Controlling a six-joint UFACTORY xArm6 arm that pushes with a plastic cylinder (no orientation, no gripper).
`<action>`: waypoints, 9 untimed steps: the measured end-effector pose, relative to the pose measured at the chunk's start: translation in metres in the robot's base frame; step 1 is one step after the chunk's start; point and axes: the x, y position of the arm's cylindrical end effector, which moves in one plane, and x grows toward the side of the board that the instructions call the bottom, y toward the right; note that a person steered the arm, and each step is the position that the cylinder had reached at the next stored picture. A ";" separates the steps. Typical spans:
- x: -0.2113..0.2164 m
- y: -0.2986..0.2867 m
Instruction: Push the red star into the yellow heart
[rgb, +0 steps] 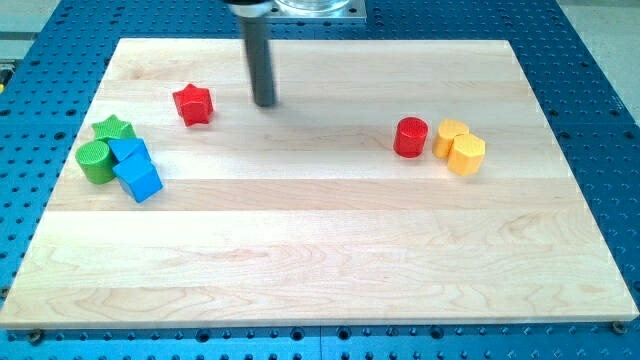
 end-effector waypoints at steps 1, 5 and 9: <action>-0.044 -0.099; 0.072 -0.058; 0.036 0.008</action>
